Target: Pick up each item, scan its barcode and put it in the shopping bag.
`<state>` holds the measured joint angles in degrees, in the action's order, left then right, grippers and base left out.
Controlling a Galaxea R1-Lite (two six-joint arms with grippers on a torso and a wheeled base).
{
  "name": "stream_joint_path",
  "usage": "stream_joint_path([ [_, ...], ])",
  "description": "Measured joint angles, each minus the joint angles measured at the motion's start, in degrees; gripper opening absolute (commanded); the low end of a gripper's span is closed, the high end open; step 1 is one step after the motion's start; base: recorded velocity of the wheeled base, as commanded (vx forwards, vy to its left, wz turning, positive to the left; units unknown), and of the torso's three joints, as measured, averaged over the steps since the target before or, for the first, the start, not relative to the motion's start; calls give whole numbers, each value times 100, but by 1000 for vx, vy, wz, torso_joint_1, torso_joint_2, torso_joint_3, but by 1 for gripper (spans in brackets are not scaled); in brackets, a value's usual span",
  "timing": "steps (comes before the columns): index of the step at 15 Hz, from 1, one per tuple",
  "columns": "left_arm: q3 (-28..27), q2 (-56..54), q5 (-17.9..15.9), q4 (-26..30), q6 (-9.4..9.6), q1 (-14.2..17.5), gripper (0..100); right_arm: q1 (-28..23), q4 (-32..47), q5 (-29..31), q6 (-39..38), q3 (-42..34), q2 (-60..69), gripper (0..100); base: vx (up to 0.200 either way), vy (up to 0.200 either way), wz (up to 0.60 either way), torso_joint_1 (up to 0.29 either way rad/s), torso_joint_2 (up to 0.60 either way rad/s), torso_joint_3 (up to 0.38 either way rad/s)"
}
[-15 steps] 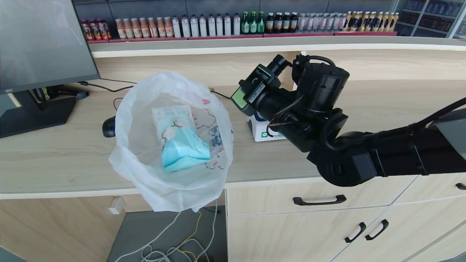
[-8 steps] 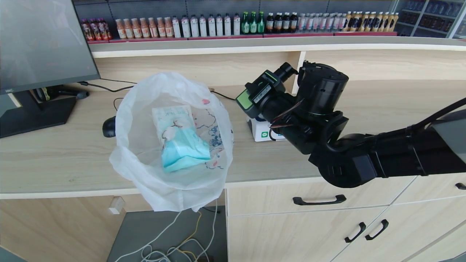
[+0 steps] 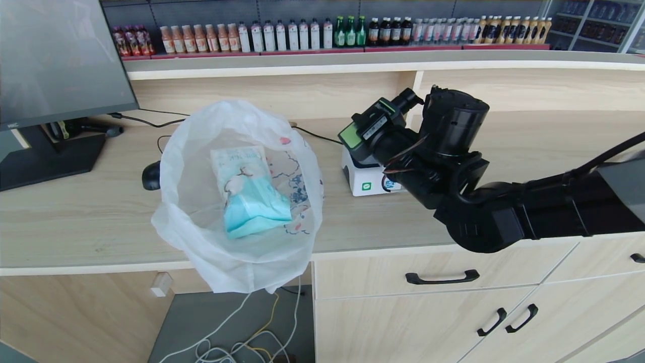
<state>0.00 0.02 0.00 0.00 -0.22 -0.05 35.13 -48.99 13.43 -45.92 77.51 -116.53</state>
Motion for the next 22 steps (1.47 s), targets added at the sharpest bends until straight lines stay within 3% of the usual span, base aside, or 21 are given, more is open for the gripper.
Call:
stream_joint_path([
  [22, 0, 0, 0, 0, 0, 0, 100, -269, -5, -68, -132, 85, -157, 0, 0, 0, 0, 0, 0, 0],
])
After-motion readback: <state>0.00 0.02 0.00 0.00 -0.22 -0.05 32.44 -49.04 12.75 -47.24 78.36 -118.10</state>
